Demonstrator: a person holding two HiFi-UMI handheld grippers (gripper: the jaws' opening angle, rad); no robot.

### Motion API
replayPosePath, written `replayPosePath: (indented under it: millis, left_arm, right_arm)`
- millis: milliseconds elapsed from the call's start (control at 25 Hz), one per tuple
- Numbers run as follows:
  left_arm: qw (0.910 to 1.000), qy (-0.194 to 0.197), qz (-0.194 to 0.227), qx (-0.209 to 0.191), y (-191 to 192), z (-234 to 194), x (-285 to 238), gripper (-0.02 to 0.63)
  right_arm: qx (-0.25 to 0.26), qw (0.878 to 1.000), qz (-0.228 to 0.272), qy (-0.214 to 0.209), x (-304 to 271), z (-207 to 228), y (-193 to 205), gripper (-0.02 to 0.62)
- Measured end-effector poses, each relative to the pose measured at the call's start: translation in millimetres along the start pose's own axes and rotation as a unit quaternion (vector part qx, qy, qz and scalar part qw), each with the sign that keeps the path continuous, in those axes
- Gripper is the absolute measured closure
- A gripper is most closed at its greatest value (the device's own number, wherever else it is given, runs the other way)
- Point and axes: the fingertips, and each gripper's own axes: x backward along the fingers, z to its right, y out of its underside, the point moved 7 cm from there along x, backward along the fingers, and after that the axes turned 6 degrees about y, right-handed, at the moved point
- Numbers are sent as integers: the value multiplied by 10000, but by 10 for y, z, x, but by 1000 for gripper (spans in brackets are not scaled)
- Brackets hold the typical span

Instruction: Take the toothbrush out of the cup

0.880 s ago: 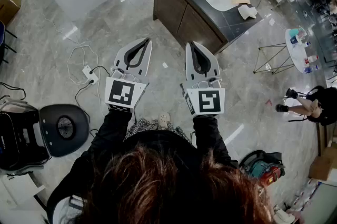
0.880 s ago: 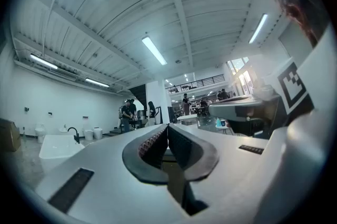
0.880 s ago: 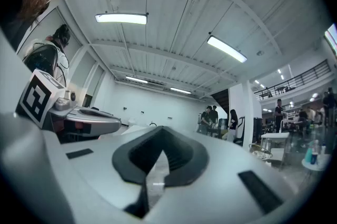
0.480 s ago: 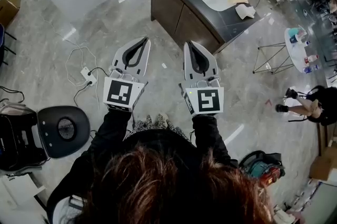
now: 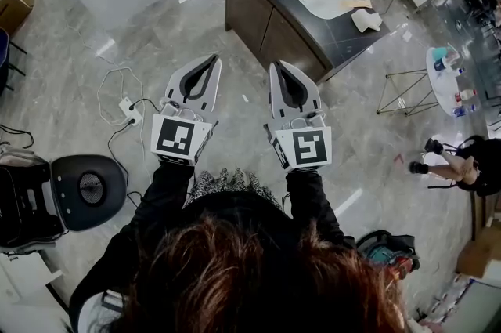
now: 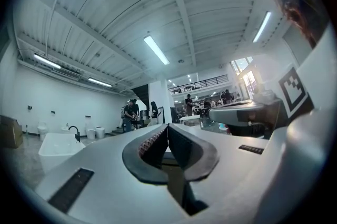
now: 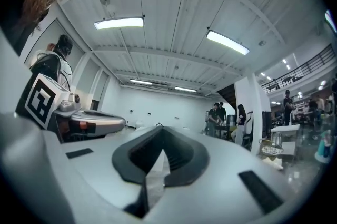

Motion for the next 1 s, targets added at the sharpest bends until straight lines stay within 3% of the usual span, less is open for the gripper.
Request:
replayPosePath:
  millis: [520, 1000]
  left_arm:
    - [9999, -102, -105, 55, 87, -42, -147, 597]
    - [9997, -25, 56, 230, 248, -765, -775, 597]
  right_arm:
    - [-214, 9995, -78, -209, -162, 136, 168, 592]
    - [-96, 9999, -129, -9, -951, 327, 292, 592]
